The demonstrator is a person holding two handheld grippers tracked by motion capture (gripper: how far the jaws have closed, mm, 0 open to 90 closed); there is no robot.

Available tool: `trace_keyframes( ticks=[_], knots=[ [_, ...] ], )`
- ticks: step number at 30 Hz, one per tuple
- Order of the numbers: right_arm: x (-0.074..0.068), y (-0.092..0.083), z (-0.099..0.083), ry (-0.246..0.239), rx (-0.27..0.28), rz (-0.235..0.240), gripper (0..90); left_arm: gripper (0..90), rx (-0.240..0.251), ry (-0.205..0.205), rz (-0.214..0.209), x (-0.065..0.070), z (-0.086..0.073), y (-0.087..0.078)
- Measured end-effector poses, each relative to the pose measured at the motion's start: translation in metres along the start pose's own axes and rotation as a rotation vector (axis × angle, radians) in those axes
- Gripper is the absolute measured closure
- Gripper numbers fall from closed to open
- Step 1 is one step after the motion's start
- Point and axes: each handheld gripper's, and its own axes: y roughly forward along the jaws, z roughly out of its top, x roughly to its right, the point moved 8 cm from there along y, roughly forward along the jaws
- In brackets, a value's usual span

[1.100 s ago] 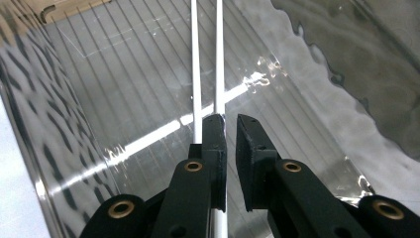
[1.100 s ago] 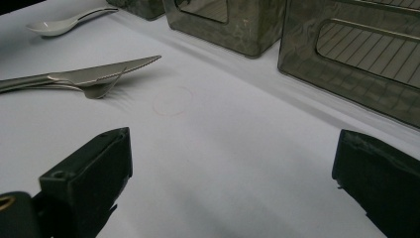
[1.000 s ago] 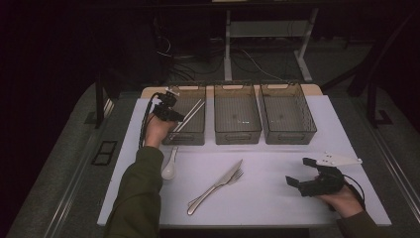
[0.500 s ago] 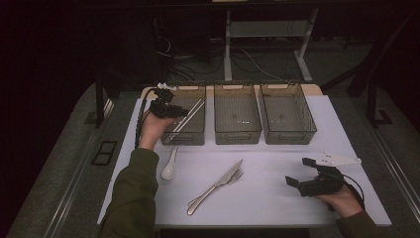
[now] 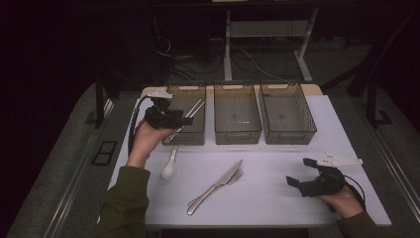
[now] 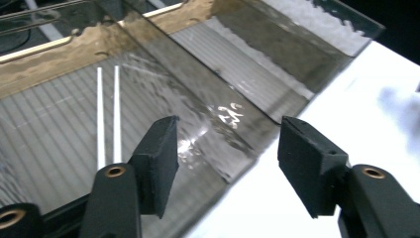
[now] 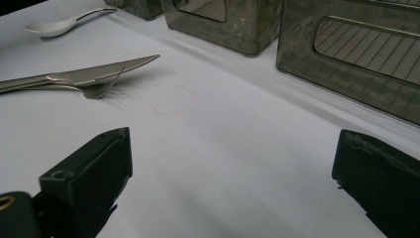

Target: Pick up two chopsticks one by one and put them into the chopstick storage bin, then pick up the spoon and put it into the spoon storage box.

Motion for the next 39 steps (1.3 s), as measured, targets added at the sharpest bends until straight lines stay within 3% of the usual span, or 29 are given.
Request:
trace_keyframes(
  ticks=[10, 19, 28, 39],
  knots=[
    [-0.002, 0.0, 0.0, 0.002, -0.005, 0.002, 2.0, 35.7, 0.021, 0.042, -0.015, 0.028, -0.024, -0.013],
    [-0.002, -0.001, 0.0, -0.015, 0.001, 0.008, 2.0, 33.5, 0.019, 0.053, 0.012, 0.043, -0.053, -0.017],
    [-0.002, -0.001, 0.0, -0.014, -0.002, 0.01, 2.0, 25.8, 0.029, 0.059, 0.056, 0.045, -0.071, -0.017],
    [-0.002, 0.0, 0.0, -0.019, -0.003, 0.01, 2.0, 27.2, 0.034, 0.035, 0.138, 0.038, -0.098, -0.022]
  ],
)
